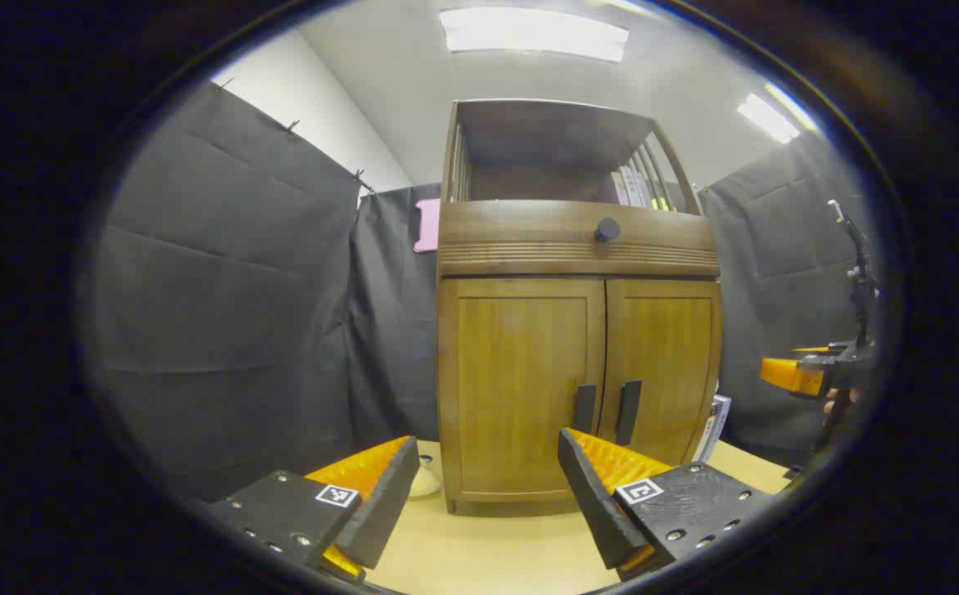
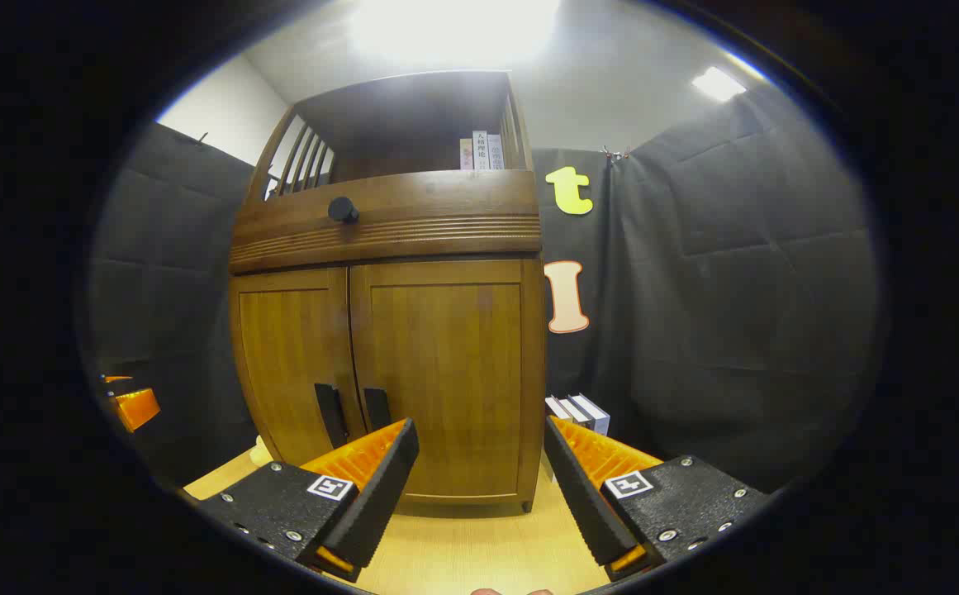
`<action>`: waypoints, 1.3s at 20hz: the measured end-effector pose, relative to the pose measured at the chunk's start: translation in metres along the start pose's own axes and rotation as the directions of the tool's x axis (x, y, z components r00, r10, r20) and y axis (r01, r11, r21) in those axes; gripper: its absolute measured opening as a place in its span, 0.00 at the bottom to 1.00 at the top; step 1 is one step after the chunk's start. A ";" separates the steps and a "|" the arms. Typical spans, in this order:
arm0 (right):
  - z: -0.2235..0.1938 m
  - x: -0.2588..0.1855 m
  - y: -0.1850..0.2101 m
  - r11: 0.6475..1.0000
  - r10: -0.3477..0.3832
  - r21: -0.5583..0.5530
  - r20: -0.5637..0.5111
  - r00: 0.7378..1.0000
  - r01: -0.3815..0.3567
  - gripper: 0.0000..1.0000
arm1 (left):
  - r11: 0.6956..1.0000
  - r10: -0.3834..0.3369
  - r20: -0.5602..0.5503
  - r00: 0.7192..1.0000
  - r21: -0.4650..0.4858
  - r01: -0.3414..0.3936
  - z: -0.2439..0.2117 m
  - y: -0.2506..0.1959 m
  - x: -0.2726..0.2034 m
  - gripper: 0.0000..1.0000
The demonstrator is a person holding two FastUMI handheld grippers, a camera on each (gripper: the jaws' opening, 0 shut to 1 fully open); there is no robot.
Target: Open the right door of the double-door shoe cabinet with the right hand, and open the left door with the left hand.
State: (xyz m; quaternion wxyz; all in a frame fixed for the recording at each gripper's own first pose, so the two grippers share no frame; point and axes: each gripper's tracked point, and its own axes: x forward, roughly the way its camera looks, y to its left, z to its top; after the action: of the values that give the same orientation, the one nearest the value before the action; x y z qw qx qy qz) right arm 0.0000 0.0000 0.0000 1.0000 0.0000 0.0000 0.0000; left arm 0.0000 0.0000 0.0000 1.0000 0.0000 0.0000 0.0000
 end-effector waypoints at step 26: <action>-0.009 0.079 0.091 0.995 0.105 0.004 -0.061 0.993 -0.105 0.95 | 0.996 0.038 -0.104 0.994 -0.081 -0.047 -0.053 0.035 0.028 0.89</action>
State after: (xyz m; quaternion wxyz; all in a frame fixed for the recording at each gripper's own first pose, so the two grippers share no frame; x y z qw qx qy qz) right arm 0.0787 0.0910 -0.0091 0.9982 0.0006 0.0303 0.0524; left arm 0.0278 0.0354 -0.0535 0.9976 -0.0418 0.0515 0.0213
